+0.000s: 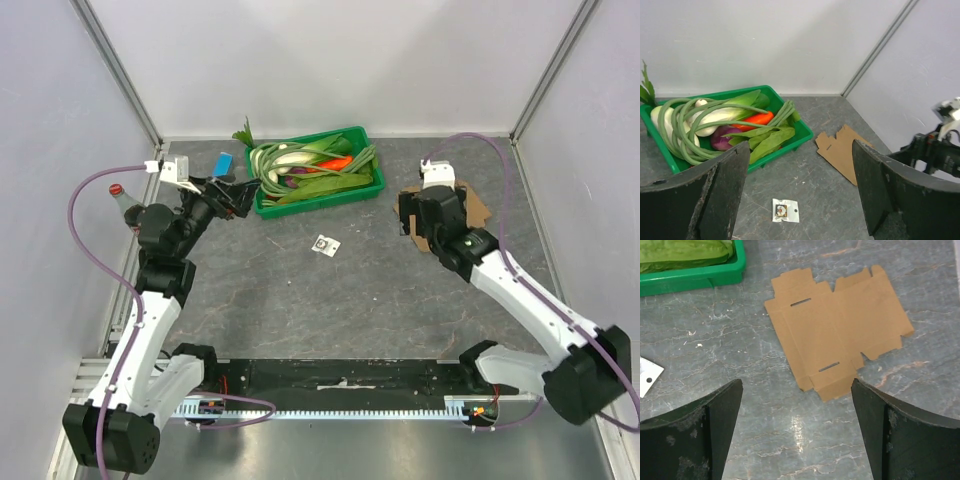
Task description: Fold the paper box
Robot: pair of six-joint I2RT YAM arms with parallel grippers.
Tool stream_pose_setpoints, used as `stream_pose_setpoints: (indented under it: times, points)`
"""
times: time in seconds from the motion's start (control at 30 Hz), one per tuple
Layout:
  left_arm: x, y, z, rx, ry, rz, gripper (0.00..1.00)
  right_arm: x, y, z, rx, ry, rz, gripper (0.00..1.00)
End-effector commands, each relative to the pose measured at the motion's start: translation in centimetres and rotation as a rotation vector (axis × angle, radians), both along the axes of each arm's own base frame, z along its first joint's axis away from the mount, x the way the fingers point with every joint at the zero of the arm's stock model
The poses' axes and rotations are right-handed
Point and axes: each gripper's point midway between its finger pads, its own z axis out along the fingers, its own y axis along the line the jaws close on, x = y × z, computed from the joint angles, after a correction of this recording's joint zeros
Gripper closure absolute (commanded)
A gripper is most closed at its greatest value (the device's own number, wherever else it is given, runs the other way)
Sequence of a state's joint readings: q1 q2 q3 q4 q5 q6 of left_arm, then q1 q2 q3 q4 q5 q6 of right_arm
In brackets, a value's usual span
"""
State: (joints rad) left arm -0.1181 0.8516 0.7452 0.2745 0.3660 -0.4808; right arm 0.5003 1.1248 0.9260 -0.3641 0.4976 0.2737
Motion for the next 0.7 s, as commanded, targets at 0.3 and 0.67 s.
stream_pose_setpoints:
  times: [0.3,0.67]
  points:
    - [-0.3,-2.4,1.9,-0.006,-0.027,-0.162,0.13,6.7,-2.4,-2.2,0.711,-0.012,-0.003,0.02]
    - [-0.3,-3.6,1.7,-0.057,0.008,-0.246,0.13,4.7,-11.6,-10.2,1.101,-0.097,-0.388,0.15]
